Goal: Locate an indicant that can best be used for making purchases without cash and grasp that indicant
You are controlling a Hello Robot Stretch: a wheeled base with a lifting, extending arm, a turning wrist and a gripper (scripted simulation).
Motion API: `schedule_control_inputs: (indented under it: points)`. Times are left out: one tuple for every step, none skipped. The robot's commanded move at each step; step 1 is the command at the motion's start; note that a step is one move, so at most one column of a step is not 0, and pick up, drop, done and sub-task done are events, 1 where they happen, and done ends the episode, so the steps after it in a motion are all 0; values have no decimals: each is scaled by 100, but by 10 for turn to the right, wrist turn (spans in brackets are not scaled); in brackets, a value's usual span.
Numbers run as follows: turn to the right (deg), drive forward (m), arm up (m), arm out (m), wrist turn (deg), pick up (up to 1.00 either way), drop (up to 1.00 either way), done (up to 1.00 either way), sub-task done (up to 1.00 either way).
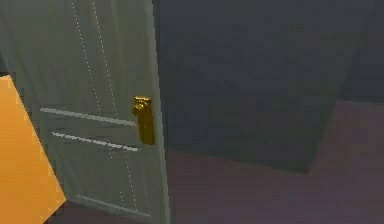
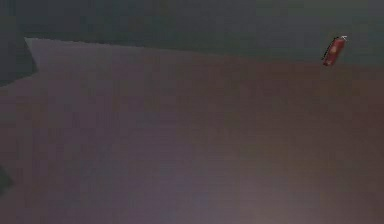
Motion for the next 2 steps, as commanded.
schedule_control_inputs:
  points:
    - [-450, 0, 0, 0, 0, 0, 0, 0, 0]
    - [-90, 0, 0, 0, 0, 0, 0, 0, 0]
